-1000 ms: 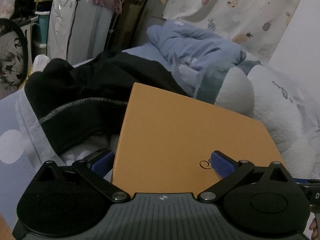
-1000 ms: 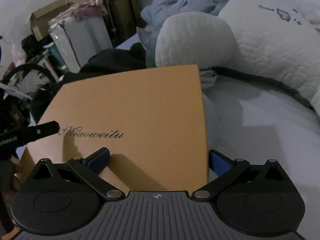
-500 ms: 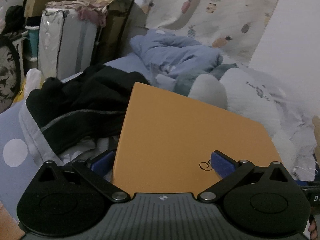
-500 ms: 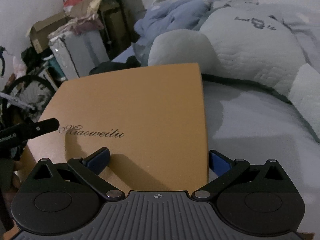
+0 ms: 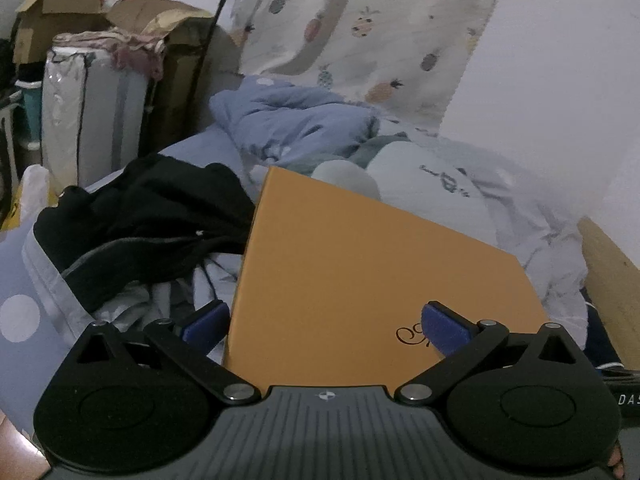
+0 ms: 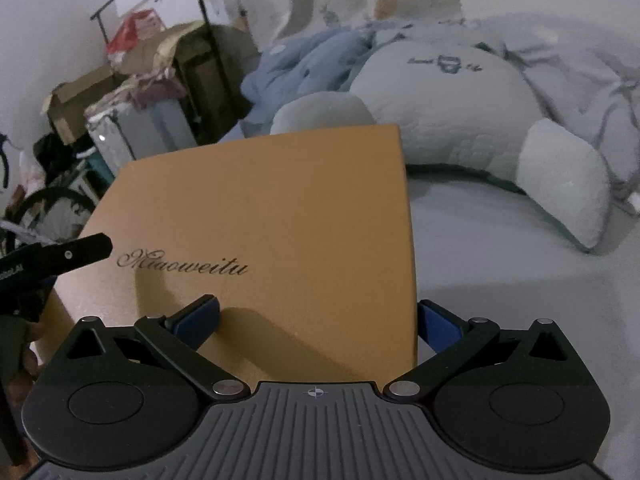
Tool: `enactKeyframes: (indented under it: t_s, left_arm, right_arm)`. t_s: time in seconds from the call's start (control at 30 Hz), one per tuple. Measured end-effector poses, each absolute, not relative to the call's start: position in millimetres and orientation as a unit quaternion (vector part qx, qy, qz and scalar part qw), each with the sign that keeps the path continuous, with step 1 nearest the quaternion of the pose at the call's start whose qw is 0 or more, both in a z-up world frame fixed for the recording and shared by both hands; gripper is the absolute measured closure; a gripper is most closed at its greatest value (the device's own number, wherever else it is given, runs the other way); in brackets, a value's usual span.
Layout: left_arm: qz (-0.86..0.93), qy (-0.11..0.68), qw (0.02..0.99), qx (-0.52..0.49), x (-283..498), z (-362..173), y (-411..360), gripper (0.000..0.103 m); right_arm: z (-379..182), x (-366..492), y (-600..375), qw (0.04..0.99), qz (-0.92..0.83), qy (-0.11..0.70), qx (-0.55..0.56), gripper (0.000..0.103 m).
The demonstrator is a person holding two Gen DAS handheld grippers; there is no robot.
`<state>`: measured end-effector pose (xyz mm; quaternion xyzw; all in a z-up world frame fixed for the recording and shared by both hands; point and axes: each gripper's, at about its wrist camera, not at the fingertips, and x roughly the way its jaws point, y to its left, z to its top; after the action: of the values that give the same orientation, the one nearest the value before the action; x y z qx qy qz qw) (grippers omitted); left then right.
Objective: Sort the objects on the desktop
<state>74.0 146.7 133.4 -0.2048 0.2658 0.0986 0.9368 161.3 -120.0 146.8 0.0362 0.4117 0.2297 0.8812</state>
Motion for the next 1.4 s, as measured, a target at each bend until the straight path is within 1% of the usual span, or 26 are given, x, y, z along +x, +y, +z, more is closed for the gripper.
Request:
enactKeyframes:
  t_s: [0.3,0.57,1.0,1.27,1.4]
  left_arm:
    - [0.068,0.263,0.943,-0.194,42.7,144.8,107.6,0.000]
    - [0.035,0.284,0.940,-0.186,29.1,136.3,70.0,0.000]
    - [0.000,0.299,0.942,-0.153,29.9,116.9,4.4,0.000]
    - [-0.015,0.324,0.936,-0.137,40.5,84.8,-23.5,0.000]
    - [-0.017,0.324,0.936,-0.136,41.1,67.6,-30.5,0.000]
  right_arm:
    - [171.6,106.8,-160.5,0.895,0.203,0.396,0.040,0.000]
    - [171.6,63.1,-202.8,0.901,0.174,0.396,0.042,0.000]
    - [134.9,24.8,-278.3,0.900,0.140,0.404,0.087,0.000]
    - [96.4,22.7,-308.2,0.896,0.120,0.416,0.102,0.000]
    - [72.4,23.0,-316.3,0.892,0.114,0.424,0.107,0.000]
